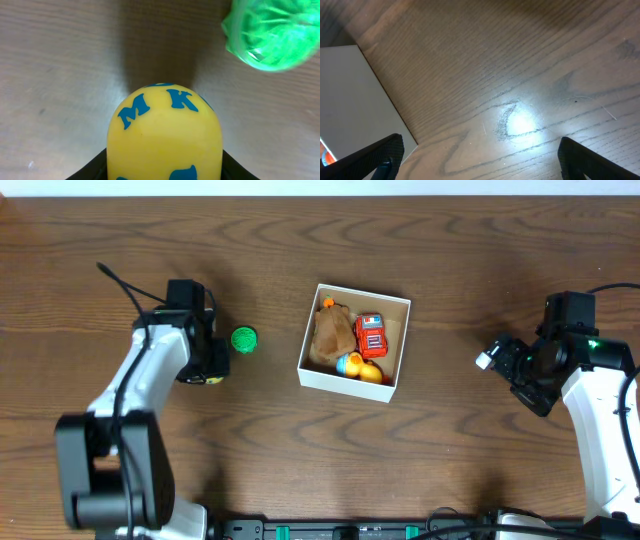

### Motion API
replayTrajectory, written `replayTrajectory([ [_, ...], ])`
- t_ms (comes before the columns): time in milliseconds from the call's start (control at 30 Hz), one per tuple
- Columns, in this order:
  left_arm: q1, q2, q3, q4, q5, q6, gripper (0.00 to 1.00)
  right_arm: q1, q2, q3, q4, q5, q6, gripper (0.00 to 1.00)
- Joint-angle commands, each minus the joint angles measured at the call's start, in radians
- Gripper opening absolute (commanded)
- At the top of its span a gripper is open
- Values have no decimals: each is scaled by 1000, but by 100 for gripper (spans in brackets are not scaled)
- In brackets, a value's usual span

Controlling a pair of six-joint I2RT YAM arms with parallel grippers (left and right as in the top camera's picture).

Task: Pack container
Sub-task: 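Carry the yellow ball into the box with the left gripper, release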

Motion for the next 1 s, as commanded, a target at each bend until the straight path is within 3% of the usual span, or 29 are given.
replayTrajectory([
  [0, -16, -129, 69, -40, 25, 2, 35, -6, 5, -4, 0, -3, 13, 99],
  [233, -174, -385, 128, -56, 119, 2, 34, -6, 5, -4, 0, -3, 13, 99],
  [367, -300, -432, 128, -12, 119, 2, 34, -5, 5, -4, 0, -3, 13, 99],
  [733, -464, -191, 118, 210, 112, 2, 34, -5, 5, -4, 0, -3, 13, 99],
  [967, -497, -33, 118, 224, 113, 2, 34, -5, 5, -4, 0, -3, 13, 99],
])
